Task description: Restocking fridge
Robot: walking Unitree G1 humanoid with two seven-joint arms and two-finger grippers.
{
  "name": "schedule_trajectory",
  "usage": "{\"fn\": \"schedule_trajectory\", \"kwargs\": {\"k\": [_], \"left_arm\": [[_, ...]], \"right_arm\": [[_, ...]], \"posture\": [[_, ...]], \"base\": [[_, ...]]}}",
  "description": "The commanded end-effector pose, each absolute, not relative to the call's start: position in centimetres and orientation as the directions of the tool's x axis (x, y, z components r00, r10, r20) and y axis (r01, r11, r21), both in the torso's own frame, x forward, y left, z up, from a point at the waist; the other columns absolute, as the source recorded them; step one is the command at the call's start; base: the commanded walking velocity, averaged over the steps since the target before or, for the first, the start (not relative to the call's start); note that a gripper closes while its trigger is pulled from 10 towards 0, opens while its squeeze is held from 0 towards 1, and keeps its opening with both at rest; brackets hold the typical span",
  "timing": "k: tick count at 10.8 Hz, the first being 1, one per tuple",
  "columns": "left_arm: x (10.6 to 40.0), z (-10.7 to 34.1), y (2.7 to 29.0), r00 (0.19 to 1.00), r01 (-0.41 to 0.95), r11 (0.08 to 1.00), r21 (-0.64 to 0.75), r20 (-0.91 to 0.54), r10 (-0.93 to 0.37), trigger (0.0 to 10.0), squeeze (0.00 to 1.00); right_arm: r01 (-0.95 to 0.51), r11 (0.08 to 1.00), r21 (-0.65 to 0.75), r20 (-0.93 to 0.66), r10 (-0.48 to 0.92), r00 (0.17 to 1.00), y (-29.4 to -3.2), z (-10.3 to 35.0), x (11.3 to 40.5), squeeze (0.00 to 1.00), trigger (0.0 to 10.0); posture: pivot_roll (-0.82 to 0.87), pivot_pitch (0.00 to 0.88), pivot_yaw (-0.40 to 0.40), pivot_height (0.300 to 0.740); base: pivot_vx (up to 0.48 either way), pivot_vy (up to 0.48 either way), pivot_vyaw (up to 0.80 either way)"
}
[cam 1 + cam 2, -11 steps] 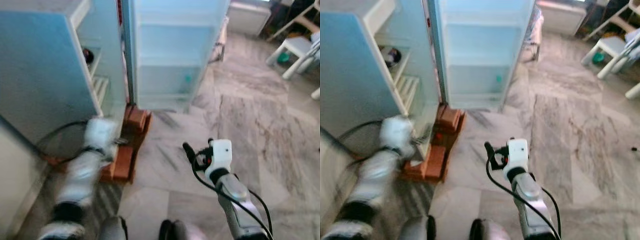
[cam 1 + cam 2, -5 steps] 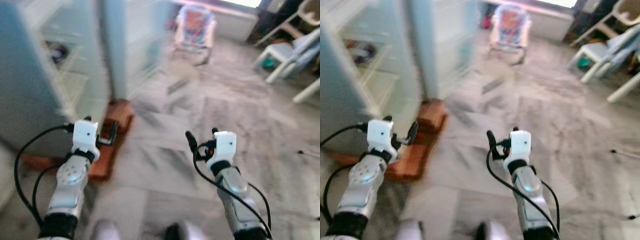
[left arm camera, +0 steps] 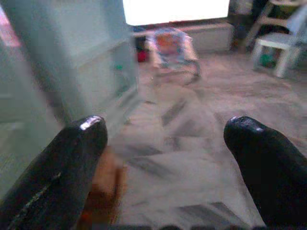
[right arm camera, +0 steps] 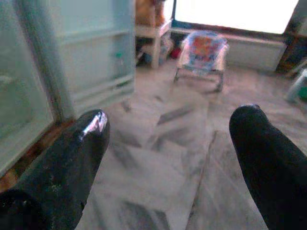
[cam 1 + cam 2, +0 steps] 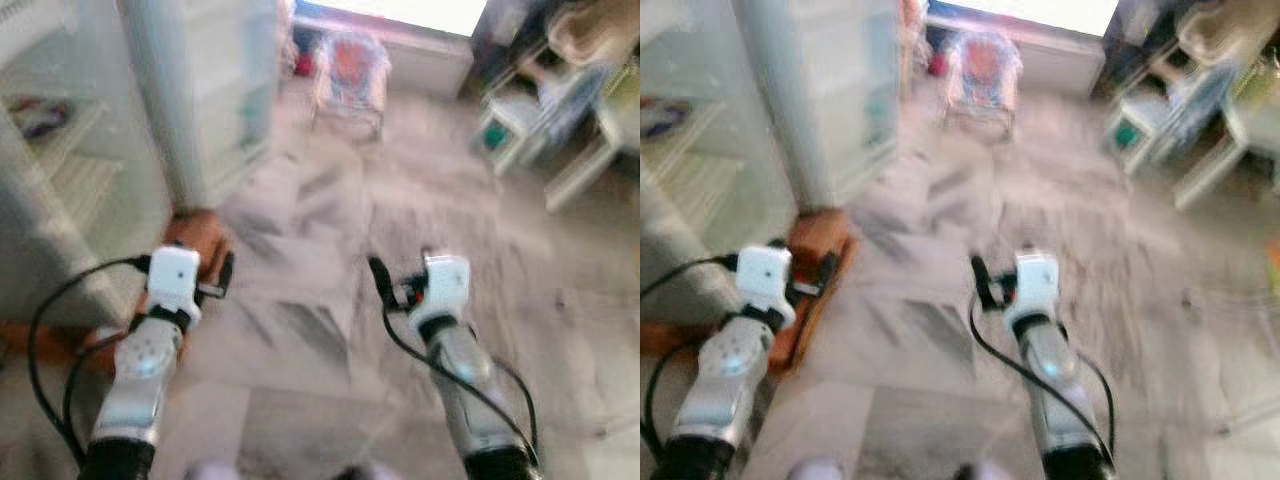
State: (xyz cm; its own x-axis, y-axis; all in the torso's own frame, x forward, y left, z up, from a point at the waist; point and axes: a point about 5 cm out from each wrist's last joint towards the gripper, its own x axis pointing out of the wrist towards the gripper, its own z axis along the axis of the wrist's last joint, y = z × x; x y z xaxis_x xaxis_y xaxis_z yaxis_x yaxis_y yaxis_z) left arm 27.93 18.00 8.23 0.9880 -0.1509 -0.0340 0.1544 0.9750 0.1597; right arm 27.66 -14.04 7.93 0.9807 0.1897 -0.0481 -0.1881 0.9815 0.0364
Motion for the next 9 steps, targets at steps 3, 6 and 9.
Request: {"fn": "schedule_trajectory", "kwargs": {"k": [3,6,9], "left_arm": [[27.7,8.4,16.6,0.981,0.192,0.963,0.188,-0.03,-0.19,10.0,0.0],[27.8,8.6,15.9,0.98,0.197,0.965,0.173,-0.022,-0.196,10.0,0.0],[28.0,8.6,15.1,0.979,0.205,0.966,0.157,-0.017,-0.205,10.0,0.0]], "right_arm": [[-0.153,0.988,0.02,-0.046,0.154,0.987,-15.1,8.0,27.9,0.0,10.0],[-0.15,0.989,0.019,-0.032,0.15,0.988,-15.0,8.3,28.2,0.0,10.0],[-0.148,0.989,0.018,-0.021,0.149,0.989,-14.6,8.4,28.0,0.0,10.0]], "posture": [[0.12,0.111,-0.09,0.74],[0.11,0.106,-0.091,0.74],[0.11,0.093,-0.089,0.74]], "base": [[0.48,0.0,-0.8],[0.48,0.0,-0.8],[0.48,0.0,-0.8]]}}
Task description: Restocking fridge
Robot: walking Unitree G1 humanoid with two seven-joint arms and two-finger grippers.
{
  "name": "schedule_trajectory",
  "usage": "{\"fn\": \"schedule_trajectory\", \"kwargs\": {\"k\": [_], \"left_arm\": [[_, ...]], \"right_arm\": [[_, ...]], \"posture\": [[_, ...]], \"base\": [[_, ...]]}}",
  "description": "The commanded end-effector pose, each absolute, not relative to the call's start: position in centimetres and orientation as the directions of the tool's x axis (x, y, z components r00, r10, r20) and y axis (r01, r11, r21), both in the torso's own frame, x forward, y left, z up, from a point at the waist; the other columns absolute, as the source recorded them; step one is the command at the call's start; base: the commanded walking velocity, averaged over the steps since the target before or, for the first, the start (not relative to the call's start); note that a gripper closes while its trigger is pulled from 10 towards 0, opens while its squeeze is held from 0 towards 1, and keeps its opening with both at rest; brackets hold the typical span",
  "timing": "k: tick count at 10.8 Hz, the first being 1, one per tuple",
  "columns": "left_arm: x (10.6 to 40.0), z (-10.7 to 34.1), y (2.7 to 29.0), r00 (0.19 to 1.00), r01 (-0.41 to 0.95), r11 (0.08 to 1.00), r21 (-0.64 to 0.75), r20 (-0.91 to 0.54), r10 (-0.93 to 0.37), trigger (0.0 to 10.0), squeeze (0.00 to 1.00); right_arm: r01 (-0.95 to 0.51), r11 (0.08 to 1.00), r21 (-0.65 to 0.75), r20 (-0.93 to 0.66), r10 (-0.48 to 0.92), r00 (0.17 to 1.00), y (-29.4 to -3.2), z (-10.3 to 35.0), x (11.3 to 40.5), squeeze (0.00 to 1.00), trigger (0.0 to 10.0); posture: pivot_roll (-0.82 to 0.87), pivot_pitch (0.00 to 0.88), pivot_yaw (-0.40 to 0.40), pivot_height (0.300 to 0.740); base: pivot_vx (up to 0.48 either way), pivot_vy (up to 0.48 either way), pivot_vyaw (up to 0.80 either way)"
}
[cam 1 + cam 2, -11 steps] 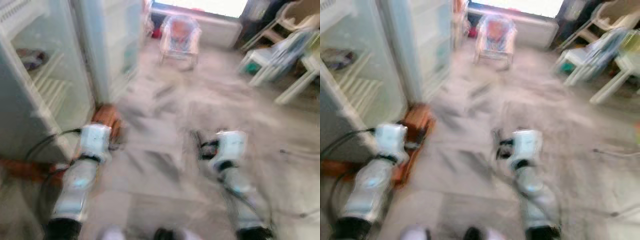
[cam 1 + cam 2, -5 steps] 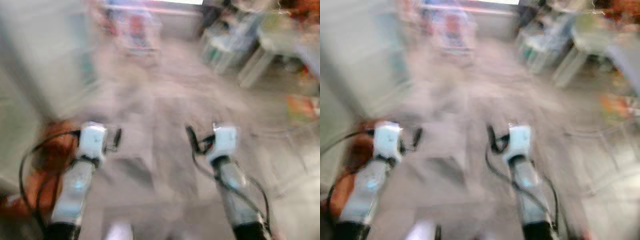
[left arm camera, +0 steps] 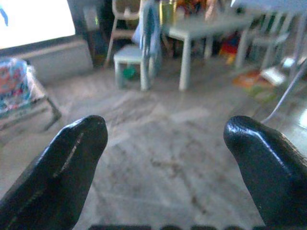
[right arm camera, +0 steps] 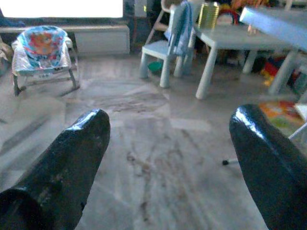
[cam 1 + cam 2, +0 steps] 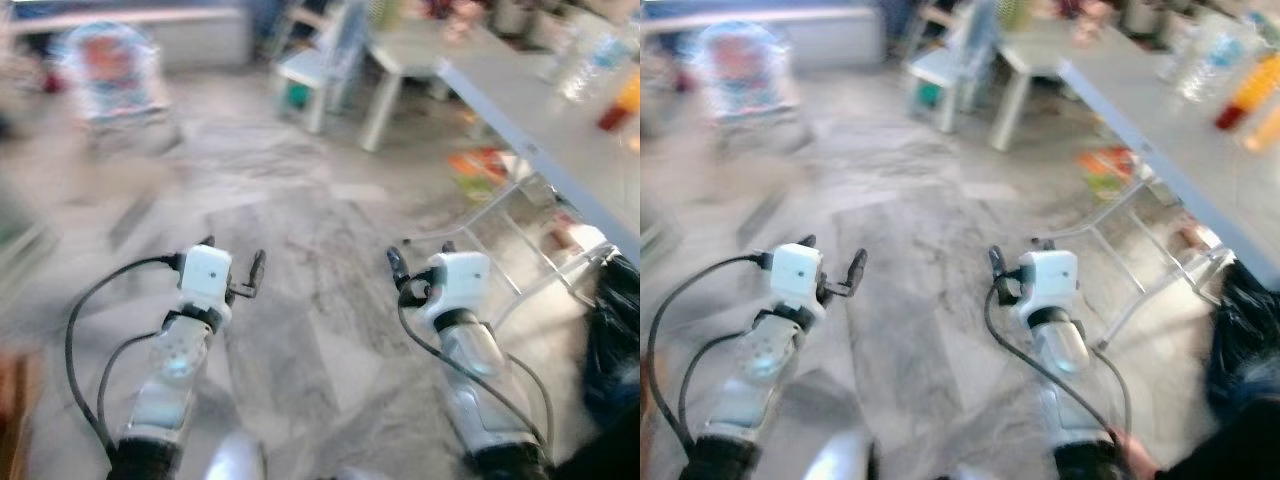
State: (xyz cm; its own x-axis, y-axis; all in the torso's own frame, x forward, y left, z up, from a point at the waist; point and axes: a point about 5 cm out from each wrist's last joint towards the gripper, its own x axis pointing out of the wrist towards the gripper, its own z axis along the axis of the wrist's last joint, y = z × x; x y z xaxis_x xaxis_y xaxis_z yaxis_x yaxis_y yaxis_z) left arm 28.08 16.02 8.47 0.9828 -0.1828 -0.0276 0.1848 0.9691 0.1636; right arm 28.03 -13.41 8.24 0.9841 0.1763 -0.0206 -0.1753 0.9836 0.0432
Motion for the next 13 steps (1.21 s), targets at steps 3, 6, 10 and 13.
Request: {"fn": "schedule_trajectory", "kwargs": {"k": [3,6,10,13], "left_arm": [[28.7,9.5,15.0,0.979,0.2,0.968,0.154,0.011,-0.204,10.0,0.0],[29.0,9.9,15.7,0.994,0.101,0.992,0.076,0.031,-0.104,10.0,0.0],[29.5,11.8,15.2,0.989,0.093,0.995,0.033,0.112,-0.097,10.0,0.0],[30.2,14.3,14.1,0.969,0.147,0.989,0.035,0.197,-0.151,10.0,0.0]], "right_arm": [[-0.146,0.989,-0.004,0.012,0.146,0.989,-14.9,9.2,28.6,0.0,10.0],[-0.147,0.989,-0.006,0.041,0.148,0.988,-14.7,9.7,28.4,0.0,10.0],[-0.158,0.986,-0.056,0.08,0.162,0.984,-14.4,10.3,28.0,0.0,10.0],[-0.13,0.988,-0.078,0.119,0.138,0.983,-15.1,11.4,28.3,0.0,10.0]], "posture": [[0.1,0.097,-0.096,0.74],[0.09,0.094,-0.085,0.74],[0.08,0.092,-0.085,0.74],[0.08,0.092,-0.086,0.74]], "base": [[0.48,0.0,-0.8],[0.48,0.0,-0.72],[0.457,0.0,0.0],[0.451,0.0,0.0]]}}
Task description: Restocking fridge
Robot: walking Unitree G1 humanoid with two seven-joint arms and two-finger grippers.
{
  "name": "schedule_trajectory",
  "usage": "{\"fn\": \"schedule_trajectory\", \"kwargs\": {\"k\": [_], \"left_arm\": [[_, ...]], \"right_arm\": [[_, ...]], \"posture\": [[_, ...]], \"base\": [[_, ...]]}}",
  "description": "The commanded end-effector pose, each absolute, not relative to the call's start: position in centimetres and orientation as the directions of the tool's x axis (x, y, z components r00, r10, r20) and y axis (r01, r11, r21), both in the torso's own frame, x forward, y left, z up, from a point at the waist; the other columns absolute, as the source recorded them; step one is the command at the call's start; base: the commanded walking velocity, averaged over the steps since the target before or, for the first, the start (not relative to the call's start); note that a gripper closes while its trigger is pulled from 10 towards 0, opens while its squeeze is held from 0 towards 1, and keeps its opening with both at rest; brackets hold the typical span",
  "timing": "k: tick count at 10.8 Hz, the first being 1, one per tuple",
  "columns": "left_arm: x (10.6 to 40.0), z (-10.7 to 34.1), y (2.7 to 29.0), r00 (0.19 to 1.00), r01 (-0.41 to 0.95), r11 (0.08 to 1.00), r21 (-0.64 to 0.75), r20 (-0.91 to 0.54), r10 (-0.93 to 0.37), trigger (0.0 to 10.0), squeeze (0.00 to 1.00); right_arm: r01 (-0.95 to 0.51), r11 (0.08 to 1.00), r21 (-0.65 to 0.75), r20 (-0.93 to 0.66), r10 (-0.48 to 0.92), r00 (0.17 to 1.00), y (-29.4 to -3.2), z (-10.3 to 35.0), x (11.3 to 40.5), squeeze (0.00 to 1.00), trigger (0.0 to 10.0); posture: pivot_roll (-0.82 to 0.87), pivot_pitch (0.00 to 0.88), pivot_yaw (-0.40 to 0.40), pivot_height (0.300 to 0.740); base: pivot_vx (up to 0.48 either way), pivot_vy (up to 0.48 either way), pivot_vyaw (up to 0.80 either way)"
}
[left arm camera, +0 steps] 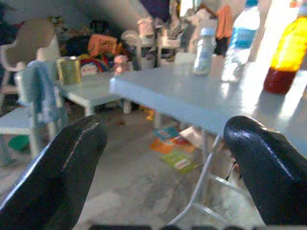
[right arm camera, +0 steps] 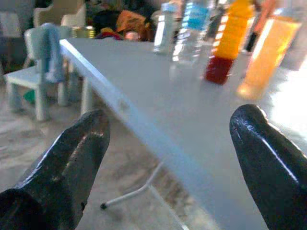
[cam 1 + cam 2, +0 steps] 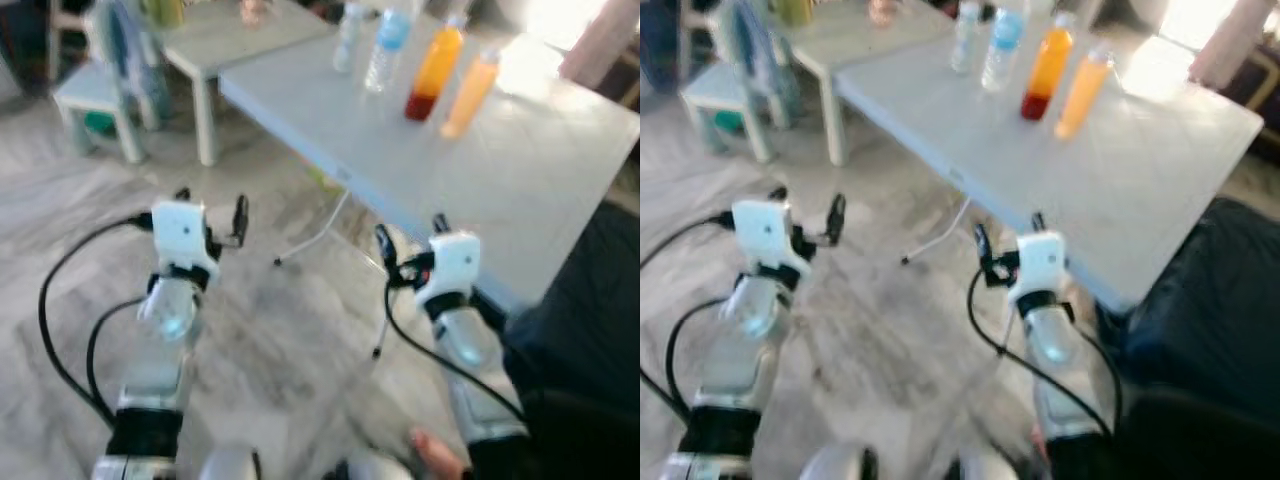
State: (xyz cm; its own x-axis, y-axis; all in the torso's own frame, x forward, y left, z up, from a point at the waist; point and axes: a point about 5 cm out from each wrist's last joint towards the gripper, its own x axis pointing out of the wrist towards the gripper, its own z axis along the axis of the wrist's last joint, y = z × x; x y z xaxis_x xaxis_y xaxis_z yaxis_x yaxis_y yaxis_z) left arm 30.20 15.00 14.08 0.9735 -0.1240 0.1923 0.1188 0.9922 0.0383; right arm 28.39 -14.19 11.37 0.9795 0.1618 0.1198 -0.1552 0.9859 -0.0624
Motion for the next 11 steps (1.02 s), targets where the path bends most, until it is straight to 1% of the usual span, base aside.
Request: {"fn": "schedule_trajectory", "kwargs": {"k": [1,5,11], "left_arm": [[30.12,14.05,14.28,0.971,0.14,0.99,0.033,0.189,-0.144,10.0,0.0],[30.13,14.03,13.71,0.971,0.158,0.987,0.014,0.179,-0.158,10.0,0.0],[30.34,13.98,14.12,0.975,0.127,0.992,0.023,0.18,-0.13,10.0,0.0]], "right_arm": [[-0.124,0.989,-0.079,0.127,0.133,0.983,-15.16,11.55,28.17,0.0,10.0],[-0.122,0.989,-0.078,0.126,0.131,0.983,-15.03,11.58,28.11,0.0,10.0],[-0.137,0.987,-0.081,0.125,0.146,0.981,-14.75,11.52,28.23,0.0,10.0]], "posture": [[0.07,0.089,-0.084,0.74],[0.07,0.091,-0.084,0.74],[0.08,0.082,-0.094,0.74]], "base": [[0.439,0.0,0.0],[0.427,0.0,-0.75],[0.351,0.324,0.0]]}}
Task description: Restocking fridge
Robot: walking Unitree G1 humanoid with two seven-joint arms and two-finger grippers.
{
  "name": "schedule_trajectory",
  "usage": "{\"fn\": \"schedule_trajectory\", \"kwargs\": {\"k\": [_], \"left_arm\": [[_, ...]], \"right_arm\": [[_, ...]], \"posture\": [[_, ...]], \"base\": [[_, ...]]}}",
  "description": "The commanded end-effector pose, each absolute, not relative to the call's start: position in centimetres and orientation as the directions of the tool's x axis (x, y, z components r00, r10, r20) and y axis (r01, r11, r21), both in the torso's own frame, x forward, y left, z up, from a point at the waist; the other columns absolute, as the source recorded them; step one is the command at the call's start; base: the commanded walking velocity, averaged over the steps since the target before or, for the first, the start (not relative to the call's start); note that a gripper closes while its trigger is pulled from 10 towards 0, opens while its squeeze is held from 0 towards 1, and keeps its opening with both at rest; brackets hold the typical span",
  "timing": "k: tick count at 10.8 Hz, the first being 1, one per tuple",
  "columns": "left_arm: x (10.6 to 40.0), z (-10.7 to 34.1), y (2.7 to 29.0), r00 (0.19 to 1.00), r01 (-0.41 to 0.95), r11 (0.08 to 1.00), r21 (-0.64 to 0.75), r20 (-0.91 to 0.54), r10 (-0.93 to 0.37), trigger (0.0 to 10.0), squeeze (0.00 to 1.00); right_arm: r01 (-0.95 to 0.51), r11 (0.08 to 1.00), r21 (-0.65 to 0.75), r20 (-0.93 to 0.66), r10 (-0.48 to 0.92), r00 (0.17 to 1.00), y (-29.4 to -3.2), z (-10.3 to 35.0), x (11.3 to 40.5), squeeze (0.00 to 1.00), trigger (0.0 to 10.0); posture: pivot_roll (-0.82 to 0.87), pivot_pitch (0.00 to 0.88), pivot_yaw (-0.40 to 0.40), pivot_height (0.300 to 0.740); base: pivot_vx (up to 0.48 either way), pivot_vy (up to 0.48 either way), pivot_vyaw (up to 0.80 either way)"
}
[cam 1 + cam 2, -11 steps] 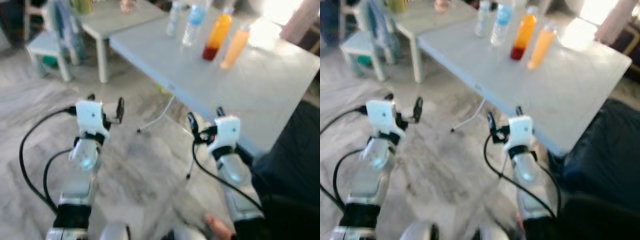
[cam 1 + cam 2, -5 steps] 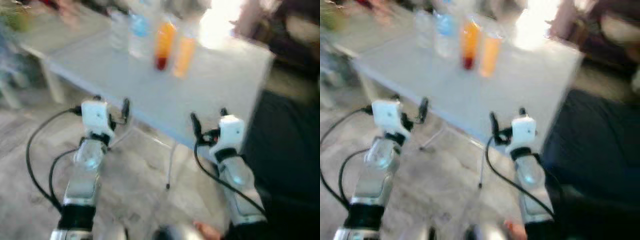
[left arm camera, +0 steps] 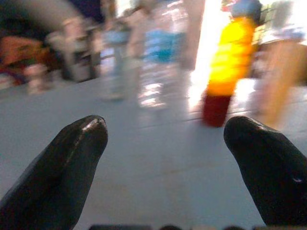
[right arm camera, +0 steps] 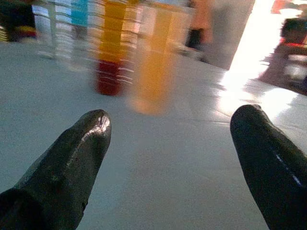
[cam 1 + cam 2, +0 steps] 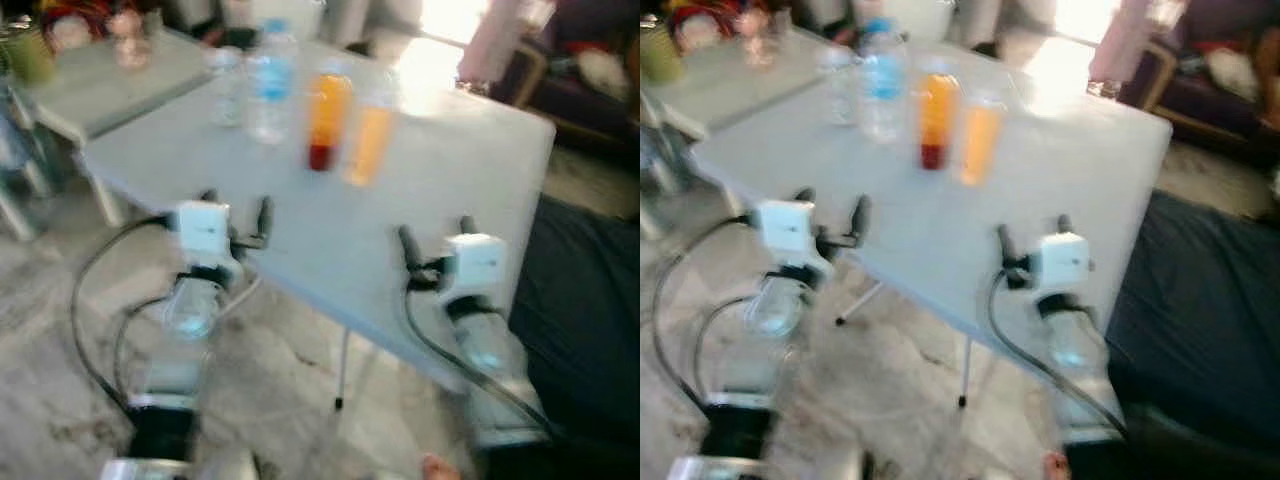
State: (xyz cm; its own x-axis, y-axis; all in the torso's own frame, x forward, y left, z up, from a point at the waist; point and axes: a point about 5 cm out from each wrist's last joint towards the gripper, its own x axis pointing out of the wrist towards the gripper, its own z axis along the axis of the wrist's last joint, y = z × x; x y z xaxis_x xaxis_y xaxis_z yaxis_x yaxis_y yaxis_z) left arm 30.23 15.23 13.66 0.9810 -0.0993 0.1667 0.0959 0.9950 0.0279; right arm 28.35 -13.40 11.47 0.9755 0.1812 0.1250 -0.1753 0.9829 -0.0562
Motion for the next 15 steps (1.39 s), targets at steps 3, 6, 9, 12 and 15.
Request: {"fn": "schedule_trajectory", "kwargs": {"k": [3,6,9,12,15], "left_arm": [[30.2,13.8,13.7,0.97,0.162,0.985,0.052,0.176,-0.169,10.0,0.0],[30.5,14.0,13.0,0.962,0.199,0.979,0.044,0.182,-0.203,10.0,0.0],[30.1,13.5,12.8,0.964,0.201,0.979,0.036,0.17,-0.204,10.0,0.0],[29.6,13.3,14.4,0.974,0.14,0.988,0.063,0.173,-0.149,10.0,0.0],[28.6,12.5,15.5,0.984,0.096,0.994,0.062,0.144,-0.104,10.0,0.0]], "right_arm": [[-0.14,0.987,-0.081,0.133,0.15,0.98,-14.4,11.7,28.7,0.0,10.0],[-0.149,0.986,-0.08,0.125,0.158,0.979,-13.8,11.3,28.4,0.0,10.0],[-0.136,0.987,-0.084,0.131,0.146,0.981,-14.1,11.3,28.6,0.0,10.0],[-0.148,0.986,-0.081,0.132,0.158,0.979,-13.7,11.1,28.6,0.0,10.0],[-0.168,0.98,-0.108,0.141,0.182,0.973,-14.0,11.5,29.1,0.0,10.0]], "posture": [[0.09,0.08,-0.087,0.74],[0.09,0.078,-0.08,0.74],[0.08,0.08,-0.08,0.74],[0.09,0.083,-0.078,0.74],[0.1,0.098,-0.075,0.74]], "base": [[0.328,0.351,0.0],[0.38,0.288,-0.53],[0.143,0.0,-0.68],[0.0,0.0,0.0],[0.0,0.0,0.0]]}}
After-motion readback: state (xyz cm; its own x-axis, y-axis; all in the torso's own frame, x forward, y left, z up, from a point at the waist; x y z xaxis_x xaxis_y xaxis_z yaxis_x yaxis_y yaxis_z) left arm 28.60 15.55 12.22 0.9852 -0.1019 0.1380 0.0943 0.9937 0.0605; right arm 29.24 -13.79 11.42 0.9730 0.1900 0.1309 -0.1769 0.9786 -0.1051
